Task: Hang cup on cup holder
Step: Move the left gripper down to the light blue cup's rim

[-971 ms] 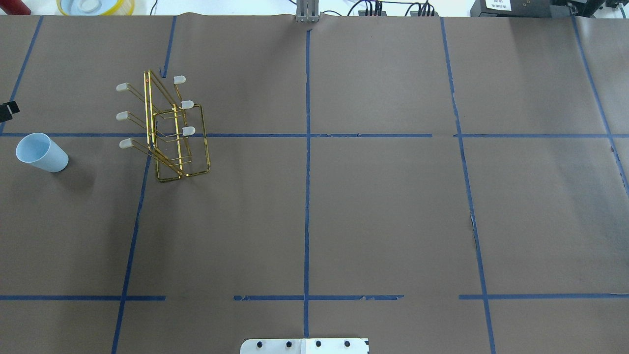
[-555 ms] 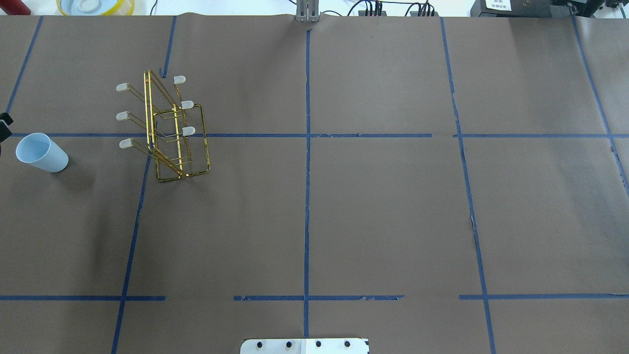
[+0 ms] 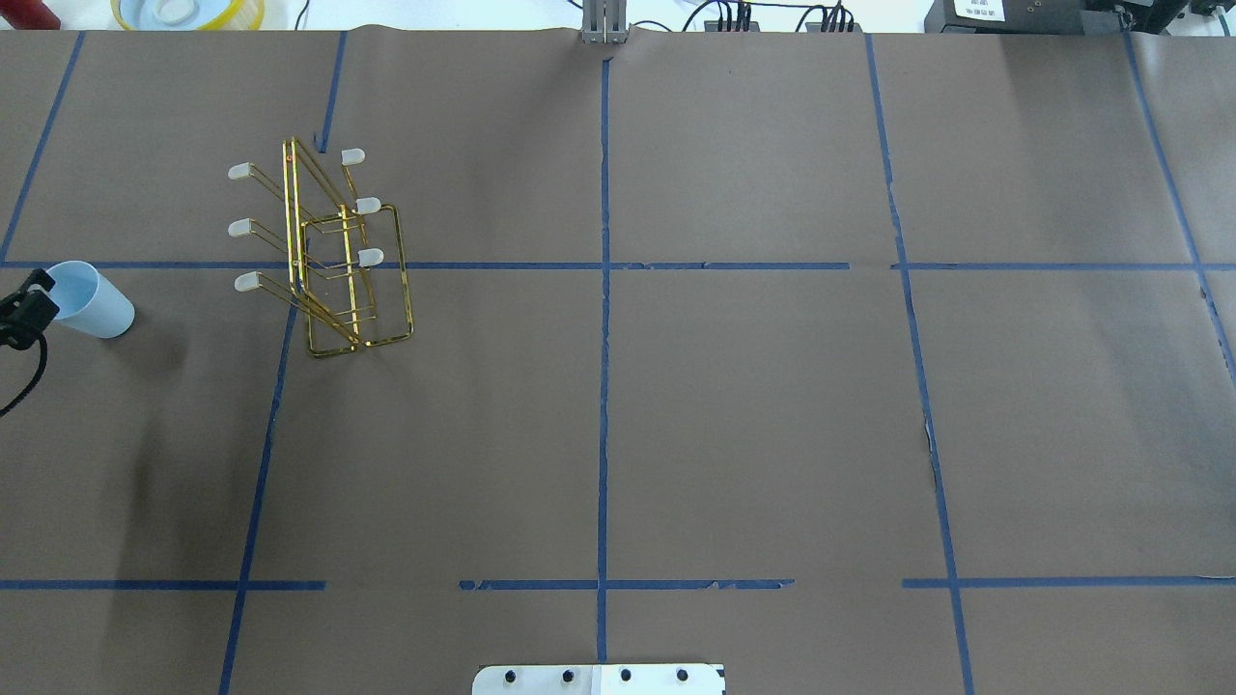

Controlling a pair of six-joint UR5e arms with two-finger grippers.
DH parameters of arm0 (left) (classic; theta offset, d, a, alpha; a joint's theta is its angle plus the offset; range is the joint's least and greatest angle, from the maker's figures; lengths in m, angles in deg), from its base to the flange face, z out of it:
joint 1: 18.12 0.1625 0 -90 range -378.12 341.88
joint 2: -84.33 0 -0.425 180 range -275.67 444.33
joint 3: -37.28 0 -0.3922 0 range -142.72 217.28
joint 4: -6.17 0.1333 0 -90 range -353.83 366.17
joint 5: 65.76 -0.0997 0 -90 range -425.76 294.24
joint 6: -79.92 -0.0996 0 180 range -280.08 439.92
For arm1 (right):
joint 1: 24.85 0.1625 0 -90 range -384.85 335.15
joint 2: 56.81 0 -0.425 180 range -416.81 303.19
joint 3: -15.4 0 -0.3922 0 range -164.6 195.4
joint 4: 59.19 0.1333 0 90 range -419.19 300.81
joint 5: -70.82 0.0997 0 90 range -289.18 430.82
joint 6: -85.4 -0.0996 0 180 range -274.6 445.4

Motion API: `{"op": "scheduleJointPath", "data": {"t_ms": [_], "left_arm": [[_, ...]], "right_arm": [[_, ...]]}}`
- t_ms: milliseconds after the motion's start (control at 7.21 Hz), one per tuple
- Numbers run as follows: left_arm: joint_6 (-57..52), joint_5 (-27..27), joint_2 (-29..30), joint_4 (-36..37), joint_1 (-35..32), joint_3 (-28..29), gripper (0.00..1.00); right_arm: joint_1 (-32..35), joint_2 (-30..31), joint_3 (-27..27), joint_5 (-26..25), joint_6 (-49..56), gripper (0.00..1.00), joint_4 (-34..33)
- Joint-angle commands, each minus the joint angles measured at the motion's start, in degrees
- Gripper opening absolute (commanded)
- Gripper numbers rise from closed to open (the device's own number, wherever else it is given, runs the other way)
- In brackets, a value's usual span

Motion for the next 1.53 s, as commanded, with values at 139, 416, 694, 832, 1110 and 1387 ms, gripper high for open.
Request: {"op": "scheduleJointPath", "data": {"t_ms": [139, 416, 694, 832, 1110, 1387], "left_arm": [[1.9, -7.1, 1.0, 0.0, 5.6, 4.6, 1.00], [1.7, -11.0, 2.6, 0.3, 7.2, 8.5, 1.00], [1.7, -13.3, 3.7, 0.3, 8.8, 10.1, 1.00], [1.6, -13.4, 4.3, 0.4, 9.4, 10.5, 1.00], [1.4, -13.4, 5.6, 0.3, 9.6, 12.1, 1.00], [1.4, -13.4, 6.5, 0.3, 10.2, 13.8, 1.00]], "right_arm": [[0.0, 0.0, 0.0, 0.0, 0.0, 1.00, 0.0], [0.0, 0.0, 0.0, 0.0, 0.0, 1.00, 0.0], [0.0, 0.0, 0.0, 0.0, 0.0, 1.00, 0.0], [0.0, 0.0, 0.0, 0.0, 0.0, 1.00, 0.0], [0.0, 0.0, -0.1, 0.0, 0.0, 1.00, 0.0], [0.0, 0.0, 0.0, 0.0, 0.0, 1.00, 0.0]]}}
